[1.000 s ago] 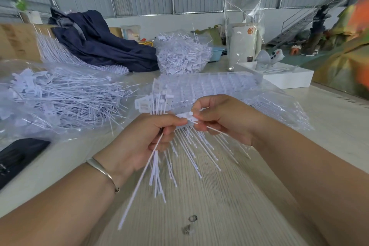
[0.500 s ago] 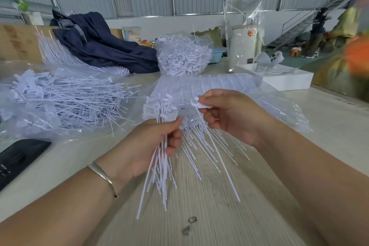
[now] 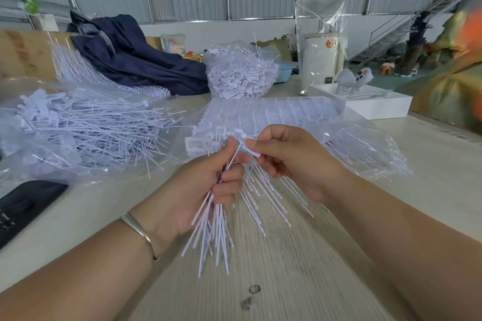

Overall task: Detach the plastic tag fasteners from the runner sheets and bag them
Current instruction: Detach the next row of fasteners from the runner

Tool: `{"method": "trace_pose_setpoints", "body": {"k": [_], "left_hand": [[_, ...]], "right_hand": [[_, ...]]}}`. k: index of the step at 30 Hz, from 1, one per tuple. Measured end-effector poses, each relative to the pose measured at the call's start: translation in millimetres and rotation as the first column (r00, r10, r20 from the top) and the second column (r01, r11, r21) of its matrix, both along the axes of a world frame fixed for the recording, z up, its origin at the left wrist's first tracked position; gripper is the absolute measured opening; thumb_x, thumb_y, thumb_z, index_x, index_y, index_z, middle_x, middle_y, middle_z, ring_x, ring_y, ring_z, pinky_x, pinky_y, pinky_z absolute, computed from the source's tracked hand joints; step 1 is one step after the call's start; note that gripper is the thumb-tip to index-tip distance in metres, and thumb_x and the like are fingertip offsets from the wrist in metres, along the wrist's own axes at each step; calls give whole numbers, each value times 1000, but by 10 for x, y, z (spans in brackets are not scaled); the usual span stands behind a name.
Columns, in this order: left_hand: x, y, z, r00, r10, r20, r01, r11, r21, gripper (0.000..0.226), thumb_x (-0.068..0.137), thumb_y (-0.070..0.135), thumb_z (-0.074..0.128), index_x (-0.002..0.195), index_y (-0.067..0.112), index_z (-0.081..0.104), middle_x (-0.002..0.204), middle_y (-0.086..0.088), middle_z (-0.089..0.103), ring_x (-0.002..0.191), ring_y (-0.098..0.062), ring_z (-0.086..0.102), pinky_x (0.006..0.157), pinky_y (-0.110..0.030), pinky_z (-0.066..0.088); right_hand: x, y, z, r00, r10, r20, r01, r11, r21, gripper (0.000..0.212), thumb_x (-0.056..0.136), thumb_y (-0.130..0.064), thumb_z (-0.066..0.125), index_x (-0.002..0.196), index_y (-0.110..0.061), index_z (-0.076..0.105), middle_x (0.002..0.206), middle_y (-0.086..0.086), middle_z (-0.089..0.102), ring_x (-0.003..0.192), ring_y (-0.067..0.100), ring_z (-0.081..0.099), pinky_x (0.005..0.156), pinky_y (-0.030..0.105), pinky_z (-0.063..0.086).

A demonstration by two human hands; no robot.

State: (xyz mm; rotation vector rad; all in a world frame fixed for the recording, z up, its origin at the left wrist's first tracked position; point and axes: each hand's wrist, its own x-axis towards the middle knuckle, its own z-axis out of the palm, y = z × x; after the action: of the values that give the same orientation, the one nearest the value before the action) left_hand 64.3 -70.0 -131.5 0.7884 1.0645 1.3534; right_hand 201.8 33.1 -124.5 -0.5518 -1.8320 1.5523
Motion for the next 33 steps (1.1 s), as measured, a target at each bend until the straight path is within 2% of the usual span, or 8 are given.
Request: {"method": "trace_pose_setpoints", "body": {"k": [5,11,13,15,17,20,27,33], "left_hand": [[-18,13,26,998,-30,58,24,996,90,42,83,44,61,56,20,40,50,6,27,32,-3,25,30,-15,21],[-62,-43,108,952,164,258,-227,944,238,44,86,36,59,49,20,43,54,2,46,40,-8,40,34,-17,33],[-66,-54,111,905,421,55,-413,844,343,48,93,34,56,48,20,44,57,-1,54,44,-12,47,39,-19,38],[-69,-90,98,698,662,-272,-498,722,480,51,97,37,54,49,21,50,57,-4,59,49,-12,51,49,-19,43],[-79,-137,84,509,746,-430,-487,661,571,46,96,42,52,55,22,56,59,-2,61,52,-5,53,55,-14,42],[-110,-149,65,436,777,-453,-457,625,633,35,96,36,53,68,18,61,56,12,58,55,3,54,56,-6,39],[-200,-95,11,567,702,-431,-419,696,583,20,91,30,66,71,30,64,64,26,64,66,10,59,67,-3,40],[-369,-28,-11,736,511,-443,-310,837,451,25,79,33,79,90,18,63,66,6,65,51,-5,58,49,-13,41]], "right_hand": [[-13,-25,-39,963,268,-29,-269,945,-185,19,85,-26,67,89,-11,58,95,15,65,77,21,64,68,30,52],[-94,-238,-112,699,710,-80,-678,624,-387,45,90,-31,57,125,-3,55,119,20,60,112,34,56,107,46,39],[-117,-315,-142,593,803,-55,-757,533,-378,58,89,-29,55,134,6,43,129,35,49,121,41,45,111,52,31],[-122,-366,-133,529,848,-22,-805,493,-331,57,90,-26,53,135,7,40,132,42,42,123,46,44,108,51,34],[-127,-373,-125,586,810,23,-764,563,-315,42,91,-20,54,127,2,50,114,29,57,105,38,58,97,47,44],[-127,-362,-129,721,688,77,-645,708,-286,24,93,-17,54,111,-3,59,75,8,52,66,19,52,68,32,46],[-168,-433,-141,883,400,247,-386,916,-105,38,101,-30,47,64,-24,50,63,-1,29,49,9,23,45,19,23],[-315,-388,-38,943,117,312,-164,978,127,38,102,-27,42,67,-14,44,50,-7,36,42,6,27,41,18,23]]}}
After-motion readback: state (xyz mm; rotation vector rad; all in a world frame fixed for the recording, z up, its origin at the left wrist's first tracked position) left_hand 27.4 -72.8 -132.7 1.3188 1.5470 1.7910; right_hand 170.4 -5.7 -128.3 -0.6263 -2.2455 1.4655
